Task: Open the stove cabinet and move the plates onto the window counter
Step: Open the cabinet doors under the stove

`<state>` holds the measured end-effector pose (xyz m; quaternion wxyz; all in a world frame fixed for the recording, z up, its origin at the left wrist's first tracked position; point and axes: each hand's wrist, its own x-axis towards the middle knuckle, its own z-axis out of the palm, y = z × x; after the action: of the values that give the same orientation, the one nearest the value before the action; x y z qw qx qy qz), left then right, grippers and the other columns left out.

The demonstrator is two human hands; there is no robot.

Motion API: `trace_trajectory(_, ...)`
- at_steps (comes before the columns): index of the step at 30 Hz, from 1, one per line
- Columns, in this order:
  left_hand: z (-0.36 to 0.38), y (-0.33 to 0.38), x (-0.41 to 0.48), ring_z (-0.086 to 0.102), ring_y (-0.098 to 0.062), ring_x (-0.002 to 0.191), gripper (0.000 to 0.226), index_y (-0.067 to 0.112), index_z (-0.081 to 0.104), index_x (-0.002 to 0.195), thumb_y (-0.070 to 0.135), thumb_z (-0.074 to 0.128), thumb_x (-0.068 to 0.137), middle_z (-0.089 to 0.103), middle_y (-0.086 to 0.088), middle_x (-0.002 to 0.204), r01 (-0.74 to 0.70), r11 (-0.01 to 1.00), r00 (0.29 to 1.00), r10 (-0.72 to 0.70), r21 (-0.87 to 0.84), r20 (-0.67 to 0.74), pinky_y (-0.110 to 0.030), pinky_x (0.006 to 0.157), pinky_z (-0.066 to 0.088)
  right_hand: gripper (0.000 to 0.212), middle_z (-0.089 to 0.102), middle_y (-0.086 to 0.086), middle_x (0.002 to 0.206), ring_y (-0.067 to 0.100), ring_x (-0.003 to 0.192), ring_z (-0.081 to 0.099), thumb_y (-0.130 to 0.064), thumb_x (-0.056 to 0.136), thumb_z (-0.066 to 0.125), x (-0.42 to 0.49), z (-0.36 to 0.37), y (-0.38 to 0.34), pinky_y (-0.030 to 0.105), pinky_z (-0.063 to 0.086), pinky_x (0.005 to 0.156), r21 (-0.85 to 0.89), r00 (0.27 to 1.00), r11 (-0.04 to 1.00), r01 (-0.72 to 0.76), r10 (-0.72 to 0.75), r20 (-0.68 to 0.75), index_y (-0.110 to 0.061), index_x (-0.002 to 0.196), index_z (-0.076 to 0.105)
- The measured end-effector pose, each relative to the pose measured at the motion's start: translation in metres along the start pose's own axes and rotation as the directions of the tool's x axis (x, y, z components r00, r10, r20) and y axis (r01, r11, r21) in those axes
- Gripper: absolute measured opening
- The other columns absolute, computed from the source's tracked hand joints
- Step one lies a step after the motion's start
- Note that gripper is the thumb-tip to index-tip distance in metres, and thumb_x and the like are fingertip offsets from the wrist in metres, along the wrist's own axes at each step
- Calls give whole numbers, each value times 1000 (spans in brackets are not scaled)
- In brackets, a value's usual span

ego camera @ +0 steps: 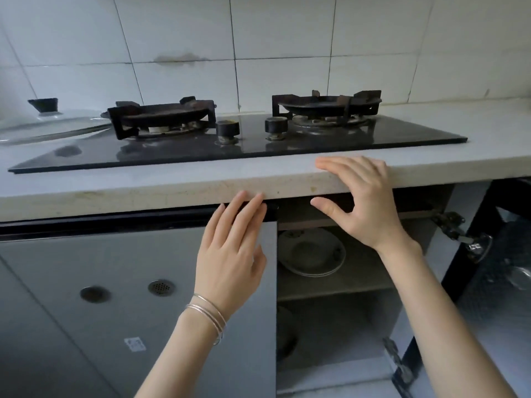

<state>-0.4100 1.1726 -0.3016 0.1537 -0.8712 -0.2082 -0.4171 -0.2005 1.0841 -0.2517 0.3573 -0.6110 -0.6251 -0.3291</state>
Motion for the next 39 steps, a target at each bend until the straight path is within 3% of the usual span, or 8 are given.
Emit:
trace_trajectory(7, -34, 7, -6, 33, -25, 132, 57, 7, 47, 131, 14, 49, 74, 47, -9, 139, 186, 974, 954, -147, -130, 260, -39, 107, 29, 59, 55, -1, 133, 14, 125, 46, -55, 83, 52, 9, -21, -15, 33, 28, 101, -23, 966, 993, -112, 114, 231, -13, 125, 56)
trace_trajectory(12, -48, 24, 9, 41, -24, 123, 55, 4, 48, 129, 20, 48, 76, 53, -10, 132, 463, 852, 858, -362, -246, 364, -36, 100, 42, 69, 42, 0, 144, 13, 136, 33, -57, 85, 50, 26, -38, -25, 37, 25, 112, 0, 857, 995, -103, 89, 508, -12, 137, 43)
trace_trajectory(16, -52, 51, 25, 37, -19, 125, 60, 5, 39, 135, 27, 47, 80, 46, -10, 135, 746, 555, 665, -595, -368, 452, -17, 104, 25, 72, 33, 0, 149, 11, 140, 24, -55, 86, 49, 43, -40, -29, 38, 20, 116, 88, 765, 994, -71, -2, 644, -11, 142, 35)
trace_trajectory(19, -48, 59, 39, 38, -22, 129, 69, 5, 34, 138, 36, 49, 78, 40, -11, 140, 858, 324, 506, -661, -398, 554, -28, 108, 29, 75, 29, 0, 152, 11, 142, 21, -56, 86, 49, 52, -43, -23, 38, 19, 116, 139, 710, 987, -83, -39, 703, -12, 144, 31)
trace_trajectory(21, -45, 63, 46, 43, -23, 125, 74, 4, 34, 137, 41, 47, 75, 41, -11, 138, 876, 228, 454, -684, -424, 571, -38, 105, 37, 78, 27, 1, 153, 12, 142, 20, -58, 85, 49, 54, -45, -20, 37, 18, 116, 173, 686, 980, -97, -60, 725, -11, 144, 30)
trace_trajectory(25, -45, 71, 63, 51, -3, 110, 77, 9, 33, 136, 32, 62, 69, 49, 0, 124, 828, -185, 228, -751, -529, 620, -16, 94, 42, 79, 25, 3, 154, 14, 143, 17, -59, 85, 47, 59, -47, -15, 38, 17, 116, 226, 640, 968, -113, -104, 762, -10, 144, 28)
trace_trajectory(28, -40, 67, 78, 58, -4, 99, 71, 9, 30, 131, 8, 70, 73, 55, -5, 113, 678, -441, 83, -749, -588, 658, -12, 85, 46, 82, 21, 4, 155, 15, 144, 14, -62, 85, 44, 60, -49, -11, 35, 13, 117, 252, 609, 964, -85, -150, 779, -9, 145, 26)
trace_trajectory(39, -75, 68, 57, 65, -4, 72, 39, 4, 39, 108, -7, 62, 79, 59, -8, 88, 663, -470, 90, -722, -582, 686, -17, 70, 52, 97, 6, 3, 157, 15, 145, 2, -72, 79, 39, 62, -54, -13, 36, 3, 118, 186, 522, 982, 20, -169, 836, -9, 148, 11)
